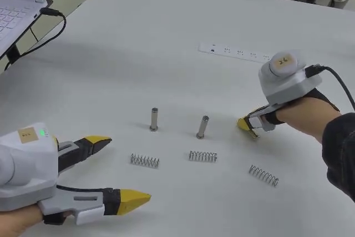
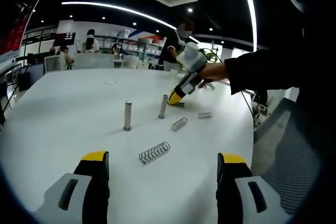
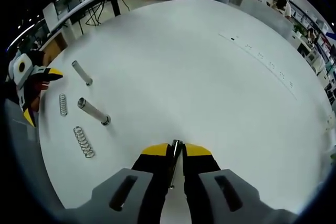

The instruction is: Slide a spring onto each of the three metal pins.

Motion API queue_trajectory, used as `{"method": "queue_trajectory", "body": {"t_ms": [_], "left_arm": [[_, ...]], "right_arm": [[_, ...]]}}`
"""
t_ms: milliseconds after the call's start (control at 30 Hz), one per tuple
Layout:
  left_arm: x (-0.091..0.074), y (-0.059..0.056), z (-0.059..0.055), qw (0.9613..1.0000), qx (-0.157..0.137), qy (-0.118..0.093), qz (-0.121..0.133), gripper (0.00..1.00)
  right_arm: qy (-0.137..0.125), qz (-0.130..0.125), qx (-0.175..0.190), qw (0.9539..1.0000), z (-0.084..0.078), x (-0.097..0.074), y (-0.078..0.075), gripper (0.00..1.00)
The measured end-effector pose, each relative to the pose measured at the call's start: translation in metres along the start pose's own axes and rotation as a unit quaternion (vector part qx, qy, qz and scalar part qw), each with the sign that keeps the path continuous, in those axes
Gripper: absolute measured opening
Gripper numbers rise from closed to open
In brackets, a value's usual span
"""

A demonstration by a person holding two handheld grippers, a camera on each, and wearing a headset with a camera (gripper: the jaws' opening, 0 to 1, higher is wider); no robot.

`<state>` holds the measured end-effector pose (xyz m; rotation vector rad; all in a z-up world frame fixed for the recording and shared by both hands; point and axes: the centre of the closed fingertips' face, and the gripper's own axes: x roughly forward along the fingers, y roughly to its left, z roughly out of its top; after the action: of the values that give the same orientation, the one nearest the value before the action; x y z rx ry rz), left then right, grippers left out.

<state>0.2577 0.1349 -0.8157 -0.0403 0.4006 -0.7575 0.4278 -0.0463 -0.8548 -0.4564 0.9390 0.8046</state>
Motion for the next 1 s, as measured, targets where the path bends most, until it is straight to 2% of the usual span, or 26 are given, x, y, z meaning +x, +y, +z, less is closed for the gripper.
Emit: {"method": "queue_trajectory", "body": {"t_ms": [500,1000], "left_arm": [[0.001,-0.002,0.001,1.0000,0.002,0.000,-0.003,0.81],[0.001,-0.002,0.001,1.0000,0.003,-0.002,-0.003,0.81]], "right_arm": [[0.027,-0.028,0.019,0.9991,0.000,0.000,0.001,0.06],[0.013,-0.035,0.034,0.9987,-0.003,-0.010,-0.001,0.06]]}}
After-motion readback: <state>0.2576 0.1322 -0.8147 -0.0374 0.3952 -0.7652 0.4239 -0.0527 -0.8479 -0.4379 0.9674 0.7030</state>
